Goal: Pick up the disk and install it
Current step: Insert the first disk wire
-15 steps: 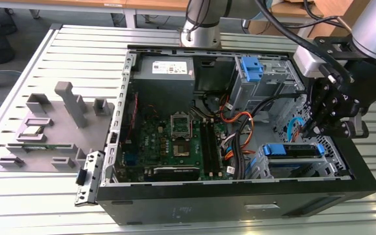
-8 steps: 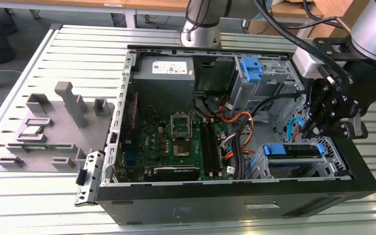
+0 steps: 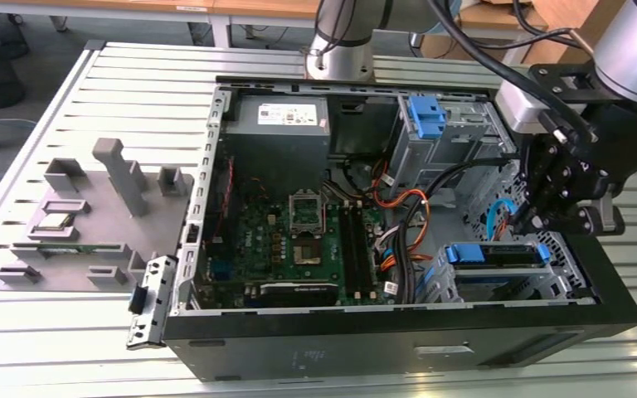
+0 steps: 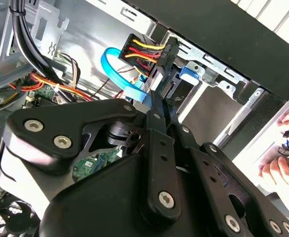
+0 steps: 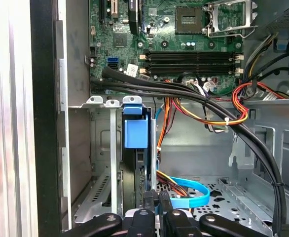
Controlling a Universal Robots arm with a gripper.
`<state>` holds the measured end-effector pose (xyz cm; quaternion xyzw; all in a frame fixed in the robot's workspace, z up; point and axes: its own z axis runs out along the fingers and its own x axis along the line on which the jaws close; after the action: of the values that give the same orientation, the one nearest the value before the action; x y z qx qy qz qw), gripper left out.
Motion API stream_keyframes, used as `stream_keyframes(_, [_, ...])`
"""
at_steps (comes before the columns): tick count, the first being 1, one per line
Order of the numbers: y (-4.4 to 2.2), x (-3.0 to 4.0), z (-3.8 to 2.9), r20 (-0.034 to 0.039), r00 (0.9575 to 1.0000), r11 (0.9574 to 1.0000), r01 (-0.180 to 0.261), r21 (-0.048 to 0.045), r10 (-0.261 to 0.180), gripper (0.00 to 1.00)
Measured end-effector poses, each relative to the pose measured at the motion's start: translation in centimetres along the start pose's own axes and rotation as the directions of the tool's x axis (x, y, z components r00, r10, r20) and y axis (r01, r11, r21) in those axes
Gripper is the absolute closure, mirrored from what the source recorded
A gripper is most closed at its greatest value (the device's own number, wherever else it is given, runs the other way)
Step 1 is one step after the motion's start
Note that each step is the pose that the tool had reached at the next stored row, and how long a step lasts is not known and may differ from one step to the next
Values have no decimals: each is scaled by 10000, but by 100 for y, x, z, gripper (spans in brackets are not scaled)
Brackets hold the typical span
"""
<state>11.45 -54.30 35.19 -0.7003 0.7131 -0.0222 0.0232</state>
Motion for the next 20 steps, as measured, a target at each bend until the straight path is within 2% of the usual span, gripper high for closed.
stream_keyframes(4, [34,10,1,-1,10000,9999,1,162,-1,84])
stream_keyframes(8, [53,17,2,2,10000,9998,1,202,-1,84])
stream_keyframes(12, [93,53,3,1,10000,9996,2,265,-2,84])
stream_keyframes(17, [113,80,41,23,10000,9994,12,337,-13,84])
stream_keyframes(20, [142,83,59,55,10000,9991,46,418,-48,84])
